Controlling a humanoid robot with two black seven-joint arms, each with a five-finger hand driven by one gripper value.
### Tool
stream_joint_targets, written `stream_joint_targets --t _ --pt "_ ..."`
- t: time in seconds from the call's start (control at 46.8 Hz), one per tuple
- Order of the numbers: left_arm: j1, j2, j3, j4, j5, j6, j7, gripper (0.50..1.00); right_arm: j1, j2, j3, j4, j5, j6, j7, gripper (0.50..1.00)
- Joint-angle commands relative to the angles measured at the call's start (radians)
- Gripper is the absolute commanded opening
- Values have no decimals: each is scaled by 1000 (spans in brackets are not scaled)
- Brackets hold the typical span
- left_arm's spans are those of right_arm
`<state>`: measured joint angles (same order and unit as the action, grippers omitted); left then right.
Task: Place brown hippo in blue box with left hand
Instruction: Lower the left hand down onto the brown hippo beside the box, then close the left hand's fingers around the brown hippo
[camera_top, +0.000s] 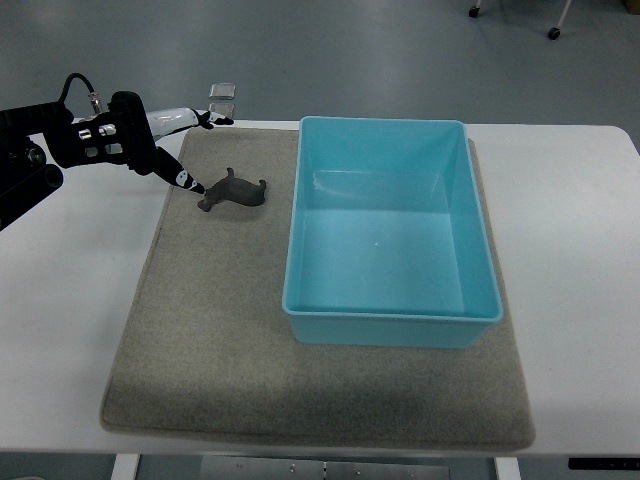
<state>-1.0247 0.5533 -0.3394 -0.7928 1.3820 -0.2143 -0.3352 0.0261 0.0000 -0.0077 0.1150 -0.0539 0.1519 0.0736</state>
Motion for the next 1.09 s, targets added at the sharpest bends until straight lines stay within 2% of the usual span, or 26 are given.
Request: stream_joint_targets --t 0.0,0.342,0.449,0.491,0.641,0.748,0.812,1.004,1.068 --pt "0 -22 13 1 3 1 1 979 0 0 0 0 -1 0 0 936" --pt "0 -64 43 9 5 10 1 969 0 0 0 0 0 0 0 936" --pt "-2 -65 51 12 11 10 1 924 0 0 0 0 0 0 0 936" --pt "-2 -65 51 14 22 10 1 881 0 0 0 0 0 0 0 936" --pt "-2 -65 51 12 49 12 1 823 0 0 0 0 -1 0 0 936" --pt "-2 -65 51 12 49 12 1 816 0 0 0 0 0 0 0 936" --pt "-2 -65 51 12 49 12 1 786 0 0 0 0 0 0 0 936" --pt "-2 -65 51 12 51 12 1 776 0 0 0 0 0 0 0 936" --pt "-2 -65 51 11 51 10 1 748 0 0 0 0 0 0 0 936"
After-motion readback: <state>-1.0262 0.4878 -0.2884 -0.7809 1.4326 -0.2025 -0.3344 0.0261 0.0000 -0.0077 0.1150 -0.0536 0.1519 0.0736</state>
